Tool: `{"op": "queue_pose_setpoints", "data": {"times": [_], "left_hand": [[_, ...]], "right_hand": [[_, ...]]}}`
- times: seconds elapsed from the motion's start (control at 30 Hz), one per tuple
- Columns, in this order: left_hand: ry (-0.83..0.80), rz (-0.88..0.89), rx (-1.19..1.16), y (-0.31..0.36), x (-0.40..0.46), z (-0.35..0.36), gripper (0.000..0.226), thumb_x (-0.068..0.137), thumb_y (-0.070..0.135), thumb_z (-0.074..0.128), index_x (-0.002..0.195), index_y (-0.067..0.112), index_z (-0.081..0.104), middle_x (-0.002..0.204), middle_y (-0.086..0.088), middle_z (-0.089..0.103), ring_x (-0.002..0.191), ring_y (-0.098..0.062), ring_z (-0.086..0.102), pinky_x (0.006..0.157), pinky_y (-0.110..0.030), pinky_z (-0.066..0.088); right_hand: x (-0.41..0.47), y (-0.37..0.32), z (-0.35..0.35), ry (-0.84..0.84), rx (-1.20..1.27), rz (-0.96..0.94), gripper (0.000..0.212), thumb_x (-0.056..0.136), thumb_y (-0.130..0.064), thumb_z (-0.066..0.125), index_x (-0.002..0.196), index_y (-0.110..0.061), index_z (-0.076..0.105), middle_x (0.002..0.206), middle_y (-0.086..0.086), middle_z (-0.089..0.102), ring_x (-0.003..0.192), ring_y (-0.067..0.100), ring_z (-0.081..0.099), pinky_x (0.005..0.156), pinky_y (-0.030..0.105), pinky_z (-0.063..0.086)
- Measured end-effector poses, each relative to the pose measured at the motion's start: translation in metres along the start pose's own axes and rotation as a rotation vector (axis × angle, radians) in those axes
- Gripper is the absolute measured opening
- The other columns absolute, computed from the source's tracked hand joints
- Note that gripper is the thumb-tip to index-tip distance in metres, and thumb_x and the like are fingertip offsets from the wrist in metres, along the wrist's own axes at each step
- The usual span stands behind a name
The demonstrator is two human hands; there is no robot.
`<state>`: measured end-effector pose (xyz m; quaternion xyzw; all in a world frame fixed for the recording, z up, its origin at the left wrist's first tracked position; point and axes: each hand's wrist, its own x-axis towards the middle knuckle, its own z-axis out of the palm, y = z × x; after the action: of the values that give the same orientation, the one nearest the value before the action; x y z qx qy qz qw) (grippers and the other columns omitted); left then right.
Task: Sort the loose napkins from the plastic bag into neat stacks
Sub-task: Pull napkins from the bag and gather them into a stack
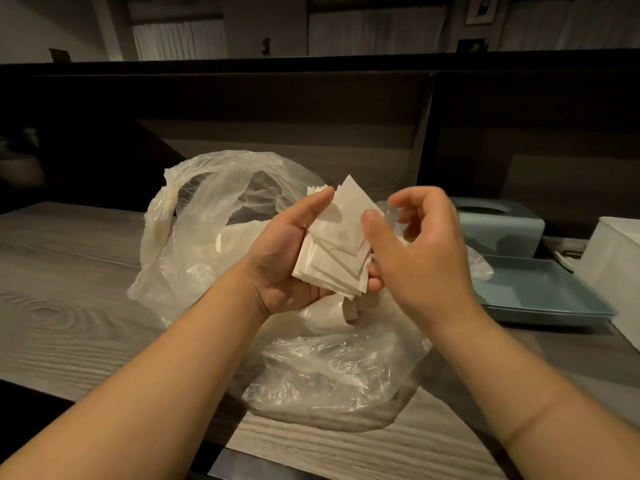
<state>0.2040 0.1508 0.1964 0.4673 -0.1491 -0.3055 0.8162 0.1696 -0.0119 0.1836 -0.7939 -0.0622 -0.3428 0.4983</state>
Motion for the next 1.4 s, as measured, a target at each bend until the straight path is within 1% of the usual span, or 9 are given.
{"op": "queue_pose_setpoints", "data": {"times": [0.1,0.17,0.3,0.67,0.8,0.9,1.07,1.2,1.4], "left_hand": [[-0.018,0.0,-0.008,0.001,0.0,-0.002,0.059,0.087,0.052,0.064,0.125,0.008,0.072,0.121,-0.017,0.069,0.104,-0.03,0.069,0.09,-0.042,0.058],[-0.01,0.002,-0.019,0.0,0.001,-0.002,0.051,0.091,0.053,0.057,0.112,0.01,0.077,0.109,-0.013,0.072,0.097,-0.028,0.07,0.086,-0.038,0.059],[0.013,0.02,-0.016,-0.001,0.001,0.001,0.051,0.091,0.053,0.053,0.103,0.01,0.079,0.102,-0.01,0.074,0.092,-0.026,0.071,0.083,-0.036,0.059],[0.087,0.03,0.017,-0.002,0.002,0.002,0.052,0.095,0.053,0.049,0.11,0.009,0.073,0.103,-0.011,0.071,0.089,-0.025,0.071,0.076,-0.035,0.06],[0.116,0.028,0.061,-0.002,0.003,0.002,0.056,0.087,0.054,0.054,0.116,0.011,0.072,0.106,-0.013,0.072,0.088,-0.026,0.071,0.075,-0.036,0.06],[0.126,0.036,0.063,-0.002,0.003,0.002,0.054,0.087,0.054,0.054,0.114,0.012,0.074,0.104,-0.01,0.073,0.087,-0.024,0.072,0.076,-0.035,0.061],[0.133,0.039,0.083,-0.002,0.002,0.002,0.049,0.086,0.053,0.055,0.101,0.013,0.081,0.101,-0.01,0.074,0.084,-0.024,0.073,0.073,-0.035,0.061],[0.142,0.049,0.079,-0.002,0.001,0.007,0.055,0.086,0.052,0.055,0.117,0.012,0.074,0.111,-0.014,0.073,0.088,-0.028,0.073,0.075,-0.04,0.062],[0.085,0.02,0.022,0.001,0.0,0.008,0.064,0.095,0.054,0.052,0.144,0.013,0.057,0.131,-0.024,0.062,0.097,-0.042,0.067,0.09,-0.05,0.051]], "right_hand": [[-0.003,-0.003,-0.002,-0.157,-0.136,-0.227,0.044,0.076,-0.068,0.062,0.111,-0.044,0.051,0.11,-0.027,0.043,0.108,0.005,0.043,0.091,0.03,0.046],[-0.004,-0.001,0.0,-0.226,-0.201,-0.271,0.049,0.073,-0.07,0.066,0.114,-0.047,0.052,0.111,-0.031,0.041,0.109,0.0,0.038,0.097,0.041,0.046],[-0.007,-0.002,0.001,-0.232,-0.201,-0.264,0.046,0.076,-0.06,0.067,0.118,-0.045,0.054,0.111,-0.028,0.045,0.108,-0.005,0.04,0.099,0.05,0.046],[-0.006,-0.007,-0.001,-0.269,-0.341,-0.312,0.049,0.085,-0.037,0.067,0.131,-0.034,0.053,0.116,-0.02,0.057,0.103,0.002,0.053,0.109,0.042,0.035],[-0.006,-0.007,-0.001,-0.256,-0.3,-0.259,0.045,0.089,-0.017,0.061,0.131,-0.03,0.052,0.107,-0.02,0.052,0.098,0.005,0.051,0.1,0.047,0.047],[-0.007,-0.008,-0.001,-0.228,-0.258,-0.233,0.038,0.095,-0.023,0.059,0.132,-0.031,0.05,0.109,-0.018,0.057,0.103,0.018,0.059,0.096,0.05,0.05],[-0.008,-0.003,0.0,-0.19,-0.223,-0.254,0.023,0.096,-0.028,0.063,0.116,-0.033,0.052,0.105,-0.016,0.063,0.096,0.013,0.061,0.083,0.04,0.055],[-0.003,-0.003,0.001,-0.082,-0.029,-0.223,0.011,0.098,-0.028,0.058,0.095,-0.036,0.053,0.095,-0.011,0.059,0.088,0.009,0.06,0.071,0.037,0.056],[0.01,-0.013,-0.02,-0.174,0.789,0.097,0.014,0.083,-0.019,0.049,0.077,-0.019,0.062,0.076,-0.005,0.059,0.077,0.01,0.059,0.068,0.027,0.051]]}}
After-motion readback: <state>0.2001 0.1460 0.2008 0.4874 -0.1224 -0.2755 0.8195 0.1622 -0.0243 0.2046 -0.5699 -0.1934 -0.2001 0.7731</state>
